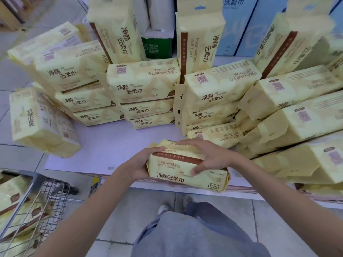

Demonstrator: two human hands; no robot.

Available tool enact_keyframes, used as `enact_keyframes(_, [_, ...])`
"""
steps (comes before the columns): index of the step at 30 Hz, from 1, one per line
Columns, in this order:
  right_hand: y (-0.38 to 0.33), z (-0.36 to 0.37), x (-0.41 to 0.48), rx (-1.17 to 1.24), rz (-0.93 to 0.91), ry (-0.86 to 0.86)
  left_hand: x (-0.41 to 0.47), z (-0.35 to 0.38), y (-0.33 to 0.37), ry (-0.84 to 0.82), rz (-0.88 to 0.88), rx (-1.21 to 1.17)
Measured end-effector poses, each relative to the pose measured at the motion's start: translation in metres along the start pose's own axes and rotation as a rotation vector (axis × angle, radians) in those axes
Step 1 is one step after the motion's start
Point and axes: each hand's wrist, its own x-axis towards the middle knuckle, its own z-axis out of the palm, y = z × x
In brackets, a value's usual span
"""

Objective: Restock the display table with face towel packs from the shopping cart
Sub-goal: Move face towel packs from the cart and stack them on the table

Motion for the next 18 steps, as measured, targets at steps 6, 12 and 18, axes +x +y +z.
enact_keyframes(6, [0.027,0.007,-0.013,0.53,0.356,0.66,-0.005,-0.007,-0.007,0.0,0.253,-0.061])
enact_keyframes(12, [0.043,0.019,-0.02,0.941,0.481,0.524,0.004,-0.001,-0.004,0.0,0.465,0.09])
enact_keyframes(18, [0.052,-0.011,-0.027,0.934,0.171,0.725,0.009,0.013,0.009,-0.016,0.613,0.448])
